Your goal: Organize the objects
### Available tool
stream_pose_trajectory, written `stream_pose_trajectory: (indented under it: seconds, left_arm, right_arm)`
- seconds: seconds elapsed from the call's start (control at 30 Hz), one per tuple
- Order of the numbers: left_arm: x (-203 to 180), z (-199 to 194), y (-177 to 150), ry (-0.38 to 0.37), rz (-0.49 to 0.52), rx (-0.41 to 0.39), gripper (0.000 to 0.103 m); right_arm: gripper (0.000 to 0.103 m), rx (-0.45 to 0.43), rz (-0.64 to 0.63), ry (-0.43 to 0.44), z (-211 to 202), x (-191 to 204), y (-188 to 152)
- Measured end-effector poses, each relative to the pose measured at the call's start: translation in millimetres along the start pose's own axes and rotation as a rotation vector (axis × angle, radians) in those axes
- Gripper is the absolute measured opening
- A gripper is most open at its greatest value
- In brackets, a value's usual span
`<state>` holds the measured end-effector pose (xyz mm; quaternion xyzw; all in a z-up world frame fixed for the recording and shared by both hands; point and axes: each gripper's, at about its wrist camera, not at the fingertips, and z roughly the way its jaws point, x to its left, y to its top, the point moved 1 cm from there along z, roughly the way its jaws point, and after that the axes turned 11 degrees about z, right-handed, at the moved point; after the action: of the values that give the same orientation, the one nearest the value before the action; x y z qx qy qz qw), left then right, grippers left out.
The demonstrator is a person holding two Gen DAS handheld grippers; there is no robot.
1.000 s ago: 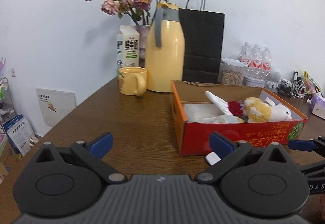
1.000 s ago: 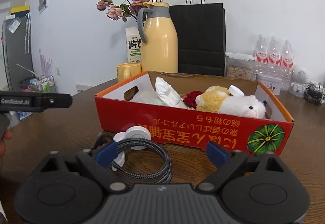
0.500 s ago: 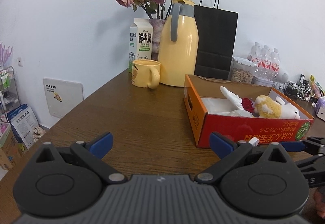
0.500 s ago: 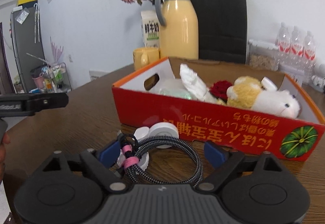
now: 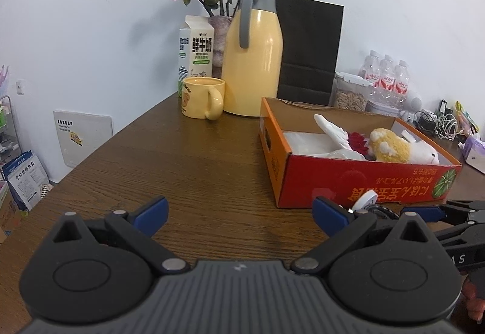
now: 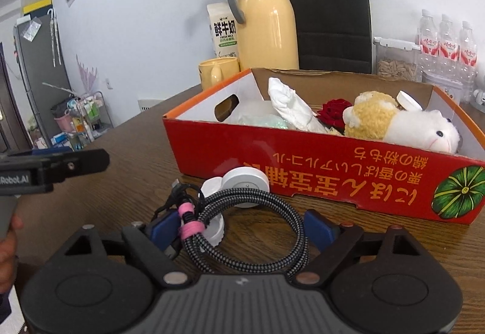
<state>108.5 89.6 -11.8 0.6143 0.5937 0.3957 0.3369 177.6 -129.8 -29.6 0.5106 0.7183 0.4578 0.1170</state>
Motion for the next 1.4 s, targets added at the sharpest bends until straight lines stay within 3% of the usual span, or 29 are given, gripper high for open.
stream_pose_trajectory:
  seconds: [0.27, 0.53, 0.7, 0.77, 0.83, 0.87, 0.93, 1.4]
  left_arm:
    - [-27.9, 11.5, -0.8, -0.050, 0.061, 0.054, 0.103]
    - [-77.5, 33.5, -2.8, -0.140, 0.202, 0.133, 0.103]
    - [-95.1, 47.5, -2.3, -0.149, 0.228, 0.161, 0.103]
    - [-96.8, 51.3, -2.0, -0.156, 0.223, 0.169, 0.098]
    - [-97.7, 52.0, -2.4, -0.170, 0.226, 0.171, 0.074]
    - [-98.2, 52.3, -3.2, -0.177, 0.227, 0.175, 0.068]
    - [-97.6, 51.8, -4.0, -0.192, 0.222, 0.175, 0.041]
    - [-86.1, 42.5, -2.1, -0.180, 0.171, 0.144, 0.041]
  right_arm:
    - [0.087, -0.058, 0.009, -0.065, -18.2, -18.9, 0.0]
    - [0.087, -0.078, 0.027, -0.141, -31.5, -45.3, -3.4]
    - [0.087, -0.079, 0.032, -0.185, -31.5, -52.6, -4.5]
    - [0.087, -0.076, 0.036, -0.196, -30.9, -54.9, -5.2]
    - [0.087, -0.071, 0.039, -0.194, -30.5, -56.0, -5.4]
    - [0.087, -0.072, 0.036, -0.195, -30.7, -55.4, -5.6]
    - [0.087, -0.074, 0.031, -0.192, -30.9, -54.1, -6.0]
    - [0.087, -0.062, 0.011, -0.172, -30.4, -50.5, -8.1]
